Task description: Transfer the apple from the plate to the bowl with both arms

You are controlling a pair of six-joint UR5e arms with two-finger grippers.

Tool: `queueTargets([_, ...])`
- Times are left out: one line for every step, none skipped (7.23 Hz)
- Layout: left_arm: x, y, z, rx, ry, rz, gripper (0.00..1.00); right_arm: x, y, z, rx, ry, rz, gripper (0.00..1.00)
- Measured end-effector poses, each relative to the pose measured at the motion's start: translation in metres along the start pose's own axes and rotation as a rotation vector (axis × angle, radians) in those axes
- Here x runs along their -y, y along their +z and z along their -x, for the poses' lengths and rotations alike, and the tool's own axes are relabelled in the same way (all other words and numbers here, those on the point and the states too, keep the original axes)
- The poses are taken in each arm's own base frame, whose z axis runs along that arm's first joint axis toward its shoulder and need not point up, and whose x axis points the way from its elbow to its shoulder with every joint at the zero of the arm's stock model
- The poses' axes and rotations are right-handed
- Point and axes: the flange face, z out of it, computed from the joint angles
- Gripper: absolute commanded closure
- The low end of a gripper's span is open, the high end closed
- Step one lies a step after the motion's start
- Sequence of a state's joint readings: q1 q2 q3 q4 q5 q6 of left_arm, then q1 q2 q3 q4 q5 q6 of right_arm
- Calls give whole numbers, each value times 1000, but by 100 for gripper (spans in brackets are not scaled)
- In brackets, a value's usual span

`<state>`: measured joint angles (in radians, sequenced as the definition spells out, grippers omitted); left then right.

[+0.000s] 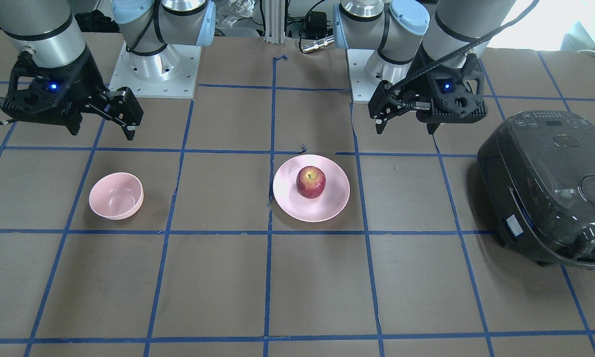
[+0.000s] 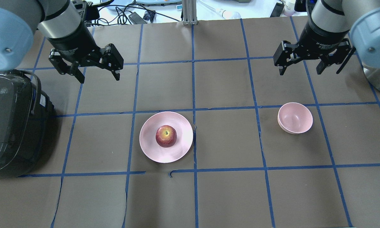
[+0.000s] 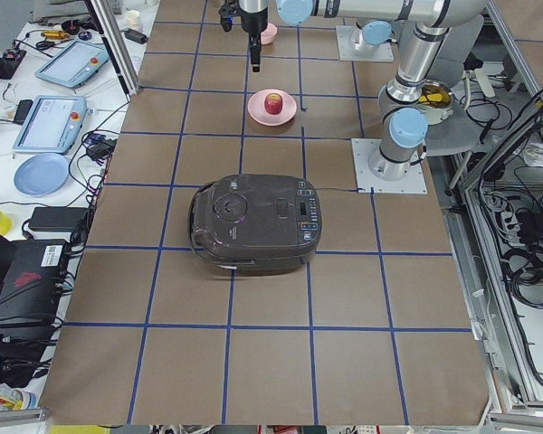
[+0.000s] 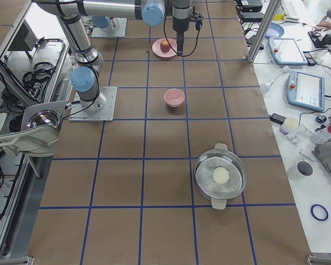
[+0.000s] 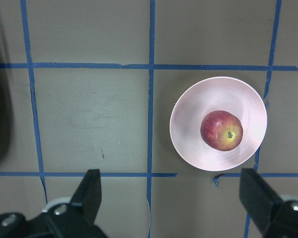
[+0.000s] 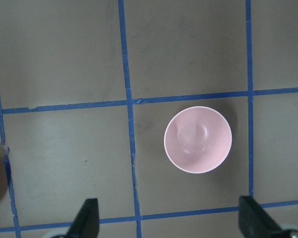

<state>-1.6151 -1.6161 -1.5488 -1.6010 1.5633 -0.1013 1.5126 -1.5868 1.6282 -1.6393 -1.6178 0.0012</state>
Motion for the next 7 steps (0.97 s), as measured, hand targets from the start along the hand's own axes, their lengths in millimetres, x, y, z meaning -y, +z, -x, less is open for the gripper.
queueTargets([-3,22,-24,6,-24,30,0,3,3,-3,0,0,2,0])
queueTargets([-11,54,-51,15,-41,52,0,6,5,-7,0,4,4,0])
queueTargets([-20,91,-71,24,-48,64,0,8,7,-12,0,13,6,0])
queueTargets([-28,133,-82,25,-53,49,0,11,10,-24,2,28,11,0])
queueTargets([-35,170,-87,24,-54,31,0,17,16,-44,6,31,23,0])
queueTargets([-42,198,-95,25,-45,21,0,25,27,-68,12,15,45,0])
queueTargets([-46,216,-106,27,-35,13,0,33,43,-86,22,7,73,0])
